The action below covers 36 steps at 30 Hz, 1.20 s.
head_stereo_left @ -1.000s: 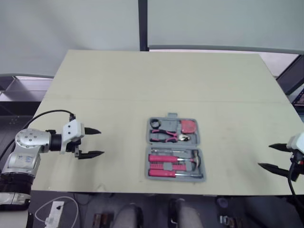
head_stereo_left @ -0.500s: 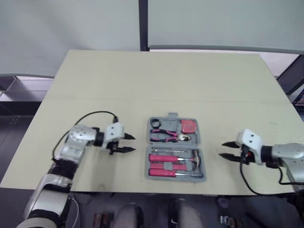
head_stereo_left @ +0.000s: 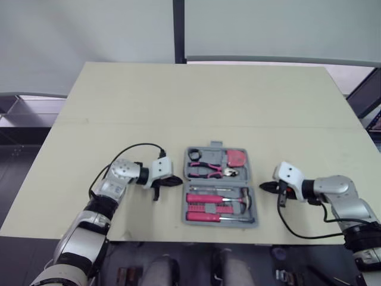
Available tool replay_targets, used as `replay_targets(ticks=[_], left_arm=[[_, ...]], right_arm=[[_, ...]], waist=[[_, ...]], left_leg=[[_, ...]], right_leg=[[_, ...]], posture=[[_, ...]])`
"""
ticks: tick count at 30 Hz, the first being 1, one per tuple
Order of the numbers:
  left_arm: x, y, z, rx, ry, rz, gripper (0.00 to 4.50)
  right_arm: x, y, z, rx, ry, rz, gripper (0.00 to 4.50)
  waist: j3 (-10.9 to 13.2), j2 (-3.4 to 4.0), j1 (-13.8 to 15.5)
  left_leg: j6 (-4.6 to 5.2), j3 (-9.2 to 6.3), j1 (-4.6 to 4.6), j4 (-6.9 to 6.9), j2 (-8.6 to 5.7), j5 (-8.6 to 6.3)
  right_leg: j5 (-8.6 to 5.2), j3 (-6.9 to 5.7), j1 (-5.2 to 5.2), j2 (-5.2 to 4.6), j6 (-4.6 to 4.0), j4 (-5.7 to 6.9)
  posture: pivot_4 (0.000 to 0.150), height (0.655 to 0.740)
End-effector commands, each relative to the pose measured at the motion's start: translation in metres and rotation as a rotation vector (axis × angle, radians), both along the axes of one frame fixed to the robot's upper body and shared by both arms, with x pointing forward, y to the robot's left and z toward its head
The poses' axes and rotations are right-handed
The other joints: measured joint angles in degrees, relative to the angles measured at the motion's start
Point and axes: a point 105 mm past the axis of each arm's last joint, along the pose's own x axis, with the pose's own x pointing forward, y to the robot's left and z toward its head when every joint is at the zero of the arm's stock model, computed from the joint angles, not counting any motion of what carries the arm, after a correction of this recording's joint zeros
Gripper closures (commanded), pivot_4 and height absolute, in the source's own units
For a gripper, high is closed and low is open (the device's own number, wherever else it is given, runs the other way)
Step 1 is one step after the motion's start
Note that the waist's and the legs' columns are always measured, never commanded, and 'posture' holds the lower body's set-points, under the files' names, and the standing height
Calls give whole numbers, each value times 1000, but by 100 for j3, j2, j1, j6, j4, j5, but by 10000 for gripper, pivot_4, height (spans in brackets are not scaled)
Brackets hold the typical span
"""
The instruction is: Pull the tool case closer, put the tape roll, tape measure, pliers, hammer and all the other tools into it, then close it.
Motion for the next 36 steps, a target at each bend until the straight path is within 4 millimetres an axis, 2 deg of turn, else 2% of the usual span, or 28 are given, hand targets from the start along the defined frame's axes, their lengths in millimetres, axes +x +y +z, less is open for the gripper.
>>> replay_targets(ticks=[1, 5, 8, 18, 25, 30, 36], left_arm=[[5, -11, 8, -6, -42, -14, 44437], [12, -21, 11, -20, -50, 6, 44437], [7, -26, 8, -18, -32, -27, 44437], [-4, -25, 6, -25, -14, -21, 44437], [-13, -14, 5, -33, -7, 38, 44437], [-25, -17, 5, -36, 6, 27, 44437], [-30, -19, 3, -36, 17, 43, 44437]], right_arm=[[7, 8, 3, -3, -38, 5, 45000], [11, 21, 0, 3, -48, 20, 45000], [11, 32, 1, 21, -57, 44, 45000], [3, 69, 15, 118, -66, 100, 45000], [-7, 72, 10, 93, -34, 93, 45000], [-8, 70, 8, 75, -27, 87, 45000], [-11, 65, 6, 56, -12, 81, 45000]], waist=[[0, 0, 1], [0, 0, -5], [0, 0, -14], [0, 0, -34], [0, 0, -20], [-1, 1, -22], [0, 1, -17]], left_leg=[[0, 0, 0, 1, 0, 0], [0, 0, 0, 2, -1, 0], [0, 1, 0, 2, 0, 0], [-1, 1, 1, 1, 8, 0], [-1, -2, 0, 1, 6, 0], [-3, -2, 0, 1, 7, -1], [-3, -1, 1, 1, 5, -1]], right_leg=[[0, 0, 0, -1, 0, 0], [1, 1, 0, 0, 1, 2], [1, 1, 0, 0, 1, 1], [0, 3, -2, 7, 0, 2], [0, 4, -3, 2, 0, 2], [0, 4, -3, 3, -1, 1], [0, 5, -3, 1, -1, 1]], posture=[[1500, 7400], [1500, 7400], [1500, 7400], [1500, 7400], [1500, 7400], [1500, 7400], [1500, 7400]])
